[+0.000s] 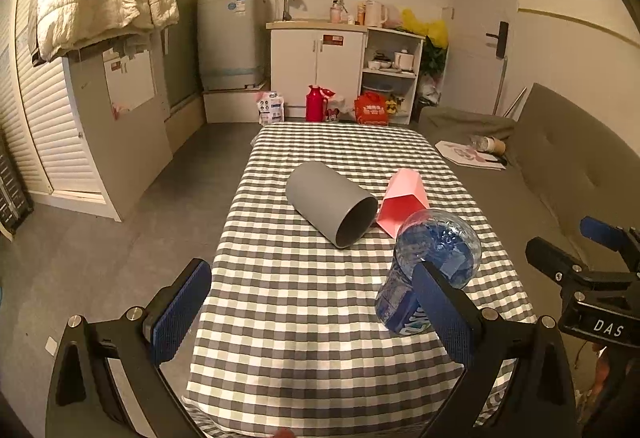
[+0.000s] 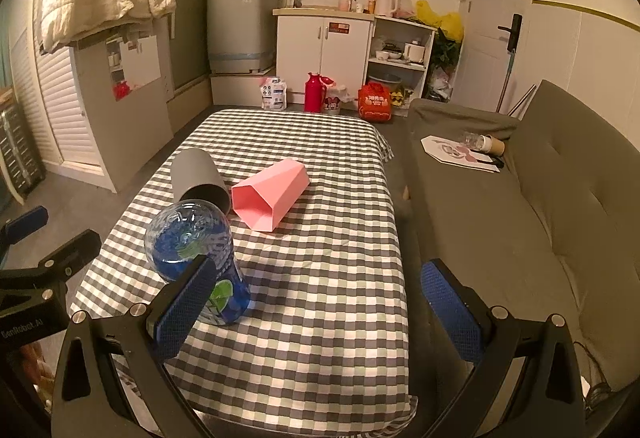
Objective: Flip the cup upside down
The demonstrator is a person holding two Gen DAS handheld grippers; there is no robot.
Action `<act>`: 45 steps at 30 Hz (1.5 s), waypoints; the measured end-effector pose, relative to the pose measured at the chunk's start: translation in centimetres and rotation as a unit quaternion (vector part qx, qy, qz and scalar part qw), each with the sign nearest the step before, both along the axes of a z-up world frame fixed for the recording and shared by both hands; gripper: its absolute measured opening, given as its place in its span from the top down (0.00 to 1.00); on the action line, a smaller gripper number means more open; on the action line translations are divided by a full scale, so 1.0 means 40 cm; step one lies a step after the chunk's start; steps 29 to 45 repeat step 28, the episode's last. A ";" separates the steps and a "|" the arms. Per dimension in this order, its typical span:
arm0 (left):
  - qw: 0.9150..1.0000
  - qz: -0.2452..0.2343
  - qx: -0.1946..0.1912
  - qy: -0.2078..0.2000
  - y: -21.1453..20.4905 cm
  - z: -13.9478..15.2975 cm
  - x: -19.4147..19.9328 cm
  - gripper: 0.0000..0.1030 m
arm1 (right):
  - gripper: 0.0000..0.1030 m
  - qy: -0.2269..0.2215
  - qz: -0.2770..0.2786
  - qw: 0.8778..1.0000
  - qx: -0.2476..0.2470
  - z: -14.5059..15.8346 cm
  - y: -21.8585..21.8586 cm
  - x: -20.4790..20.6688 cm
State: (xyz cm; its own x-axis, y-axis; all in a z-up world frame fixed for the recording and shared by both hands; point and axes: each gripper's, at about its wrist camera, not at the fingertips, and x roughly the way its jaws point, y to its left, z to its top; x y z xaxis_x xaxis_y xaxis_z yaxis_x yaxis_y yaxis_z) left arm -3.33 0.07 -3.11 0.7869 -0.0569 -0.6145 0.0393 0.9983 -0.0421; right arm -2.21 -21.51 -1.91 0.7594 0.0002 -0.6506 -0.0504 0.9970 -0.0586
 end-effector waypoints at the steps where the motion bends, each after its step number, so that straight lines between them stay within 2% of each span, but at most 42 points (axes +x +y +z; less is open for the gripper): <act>1: 1.000 0.000 0.000 0.000 0.001 0.000 0.000 0.00 | 0.00 0.000 0.001 1.000 -0.001 0.000 0.002 0.000; 11: 1.000 0.000 -0.006 0.007 0.004 -0.004 0.003 0.00 | 0.00 -0.004 0.009 1.000 -0.014 0.000 0.019 -0.004; 45: 1.000 0.000 -0.007 0.011 0.000 -0.006 0.005 0.00 | 0.00 0.001 0.010 1.000 -0.017 -0.002 0.020 -0.003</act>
